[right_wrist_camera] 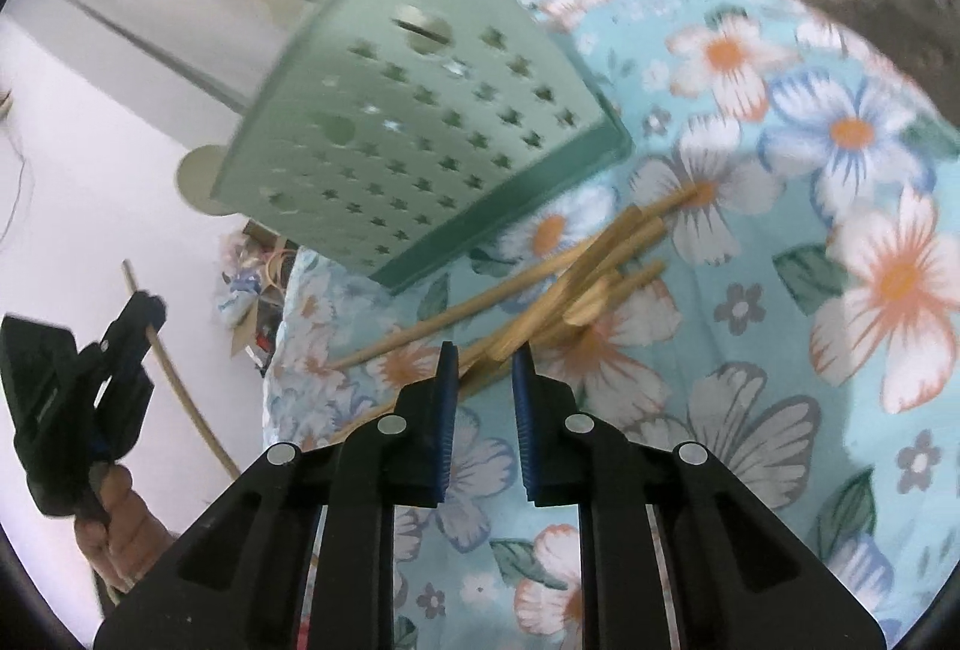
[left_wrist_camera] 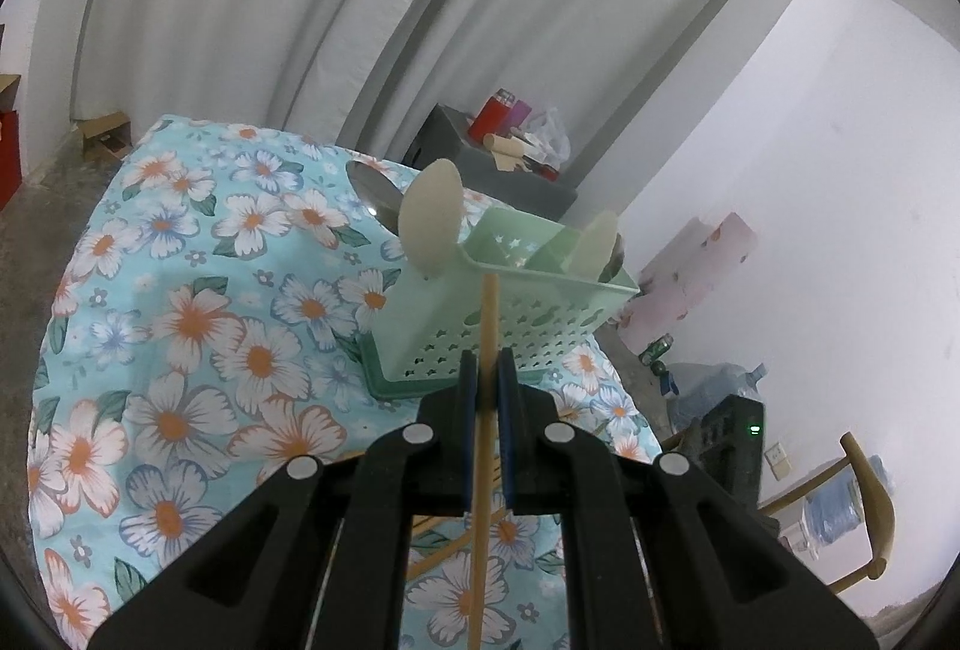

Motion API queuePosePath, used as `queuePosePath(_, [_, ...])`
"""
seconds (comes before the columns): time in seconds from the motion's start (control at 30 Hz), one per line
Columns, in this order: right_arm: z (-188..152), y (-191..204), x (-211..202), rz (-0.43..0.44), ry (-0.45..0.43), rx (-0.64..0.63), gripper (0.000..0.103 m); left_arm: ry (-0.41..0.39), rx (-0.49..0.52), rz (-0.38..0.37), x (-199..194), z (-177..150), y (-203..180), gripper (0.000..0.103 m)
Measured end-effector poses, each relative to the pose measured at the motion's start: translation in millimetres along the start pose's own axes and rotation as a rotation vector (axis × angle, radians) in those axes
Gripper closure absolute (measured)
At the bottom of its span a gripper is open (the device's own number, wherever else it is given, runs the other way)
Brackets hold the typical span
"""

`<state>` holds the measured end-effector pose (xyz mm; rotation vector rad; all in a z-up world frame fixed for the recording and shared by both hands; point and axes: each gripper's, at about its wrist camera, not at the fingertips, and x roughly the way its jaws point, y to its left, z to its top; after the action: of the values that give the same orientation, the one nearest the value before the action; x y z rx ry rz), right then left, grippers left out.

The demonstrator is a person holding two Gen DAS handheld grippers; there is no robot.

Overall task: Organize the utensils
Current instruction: 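Raise the chopstick upright with the left gripper while the right reaches to the chopsticks, then grasp another wooden chopstick with the right gripper and lift it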

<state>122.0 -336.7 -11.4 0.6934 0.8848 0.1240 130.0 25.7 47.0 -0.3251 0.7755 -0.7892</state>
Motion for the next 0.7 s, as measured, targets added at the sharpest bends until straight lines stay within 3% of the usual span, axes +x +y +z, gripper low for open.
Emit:
queuePosePath(0.47, [0.4, 58.0, -62.9, -0.025, -0.208, -0.291, 0.096, -0.051, 0.018, -0.015, -25.0, 9.1, -15.3, 0.097])
queuePosePath(0.7, [-5.1, 74.9, -82.9, -0.043, -0.296, -0.390, 0.099, -0.121, 0.057, -0.047, -46.8, 23.1, -41.3, 0.097])
